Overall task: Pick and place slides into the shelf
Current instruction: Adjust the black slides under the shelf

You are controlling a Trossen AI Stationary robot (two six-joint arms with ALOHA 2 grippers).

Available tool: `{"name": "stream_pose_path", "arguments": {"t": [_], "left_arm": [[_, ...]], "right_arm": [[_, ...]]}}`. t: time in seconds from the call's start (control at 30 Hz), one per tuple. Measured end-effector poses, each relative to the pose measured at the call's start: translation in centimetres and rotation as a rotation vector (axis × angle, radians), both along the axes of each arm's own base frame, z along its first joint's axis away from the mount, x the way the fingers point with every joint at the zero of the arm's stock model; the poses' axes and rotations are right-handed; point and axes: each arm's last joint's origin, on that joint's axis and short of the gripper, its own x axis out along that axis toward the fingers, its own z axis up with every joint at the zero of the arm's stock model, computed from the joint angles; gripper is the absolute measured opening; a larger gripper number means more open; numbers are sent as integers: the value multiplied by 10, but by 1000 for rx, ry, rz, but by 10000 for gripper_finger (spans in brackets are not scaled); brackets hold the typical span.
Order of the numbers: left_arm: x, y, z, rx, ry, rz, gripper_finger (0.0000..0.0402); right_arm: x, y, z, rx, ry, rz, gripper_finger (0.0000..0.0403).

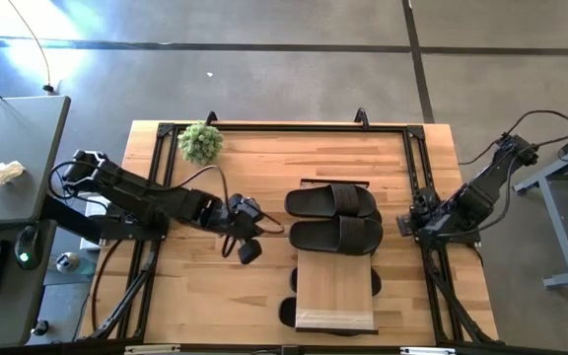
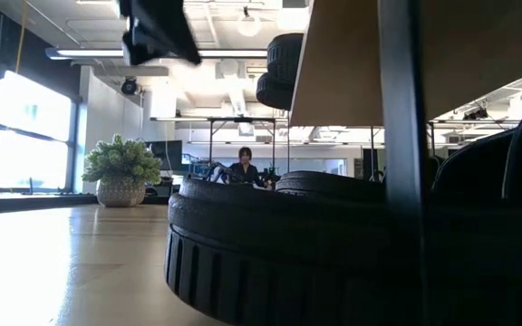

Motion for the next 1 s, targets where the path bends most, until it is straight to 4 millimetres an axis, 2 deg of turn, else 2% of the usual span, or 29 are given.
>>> {"name": "stream_pose_path", "arguments": {"t": [0.17,0.3,0.63,0.73,1.0], "left_arm": [[-1,26,-19,-54,61,-117,0],[-2,45,-32,-101,58,-250,0],[-15,74,-58,-178,40,-488,0],[-18,80,-61,-206,28,-523,0],[-18,92,-62,-237,-41,-547,0]], "right_arm": [[-1,-12,-16,80,-149,-135,0],[-1,-24,-8,36,-233,-277,0],[16,-49,-10,14,-192,-533,0],[21,-59,-10,18,-176,-549,0],[20,-94,-10,42,-156,-629,0]]}}
